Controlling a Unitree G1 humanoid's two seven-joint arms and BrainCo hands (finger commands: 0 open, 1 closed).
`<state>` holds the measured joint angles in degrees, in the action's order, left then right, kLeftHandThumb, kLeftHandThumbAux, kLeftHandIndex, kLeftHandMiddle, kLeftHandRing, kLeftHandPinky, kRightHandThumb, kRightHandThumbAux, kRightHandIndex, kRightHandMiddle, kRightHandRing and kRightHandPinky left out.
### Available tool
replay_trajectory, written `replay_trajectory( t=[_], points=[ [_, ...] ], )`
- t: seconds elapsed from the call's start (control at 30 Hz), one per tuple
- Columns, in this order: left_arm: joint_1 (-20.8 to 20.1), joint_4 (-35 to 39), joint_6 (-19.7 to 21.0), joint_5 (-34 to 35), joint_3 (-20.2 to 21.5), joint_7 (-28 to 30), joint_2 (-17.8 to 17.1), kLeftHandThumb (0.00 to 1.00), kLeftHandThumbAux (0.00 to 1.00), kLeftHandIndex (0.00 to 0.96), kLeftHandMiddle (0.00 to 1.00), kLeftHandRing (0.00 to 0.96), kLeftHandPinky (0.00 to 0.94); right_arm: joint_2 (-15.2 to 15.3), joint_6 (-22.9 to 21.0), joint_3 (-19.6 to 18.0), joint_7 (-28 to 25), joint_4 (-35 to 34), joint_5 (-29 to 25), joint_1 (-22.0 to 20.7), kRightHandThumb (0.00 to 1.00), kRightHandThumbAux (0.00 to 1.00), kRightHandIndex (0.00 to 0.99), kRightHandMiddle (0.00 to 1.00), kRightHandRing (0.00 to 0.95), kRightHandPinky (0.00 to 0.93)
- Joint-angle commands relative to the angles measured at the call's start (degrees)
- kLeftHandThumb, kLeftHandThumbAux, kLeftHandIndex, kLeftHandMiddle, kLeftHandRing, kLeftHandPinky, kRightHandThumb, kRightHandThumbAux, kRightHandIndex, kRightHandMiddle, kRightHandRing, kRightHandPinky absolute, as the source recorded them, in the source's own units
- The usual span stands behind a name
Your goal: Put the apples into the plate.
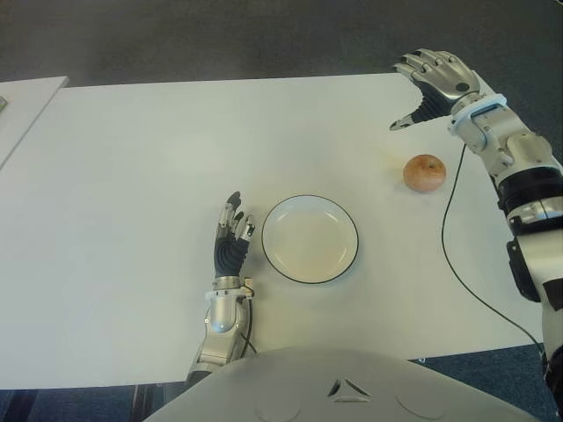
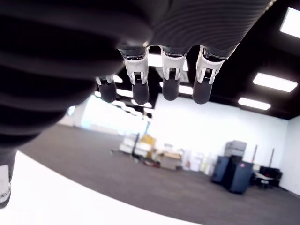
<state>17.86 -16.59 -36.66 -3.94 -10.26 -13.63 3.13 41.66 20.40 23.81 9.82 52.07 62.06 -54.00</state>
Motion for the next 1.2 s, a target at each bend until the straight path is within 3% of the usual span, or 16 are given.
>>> replay_trajectory(
  t=[0.03, 0.4, 1.2],
  points=[
    [0.8, -5.6, 0.7, -0.4, 0.0, 0.0, 2.7, 0.000, 0.530, 0.102, 0.082, 0.078, 0.083, -2.0, -1.5, 5.3, 3.0, 15.8, 2.2, -5.0, 0.255, 0.479, 0.000, 0.000, 0.000, 0.000],
    [-0.1, -8.4, -4.3, -2.2, 0.7, -2.7, 2.2, 0.027, 0.516, 0.116, 0.087, 0.073, 0.077, -2.4, -3.9, 6.3, 2.6, 24.0, -3.0, -3.6, 0.163, 0.413, 0.000, 0.000, 0.000, 0.021],
    [0.3, -8.3, -5.0, -1.2, 0.7, -1.9, 1.6, 0.037, 0.525, 0.137, 0.096, 0.075, 0.087, -4.4, -5.7, 7.6, 1.3, 25.0, -9.6, -1.6, 0.088, 0.369, 0.000, 0.000, 0.000, 0.014]
  ],
)
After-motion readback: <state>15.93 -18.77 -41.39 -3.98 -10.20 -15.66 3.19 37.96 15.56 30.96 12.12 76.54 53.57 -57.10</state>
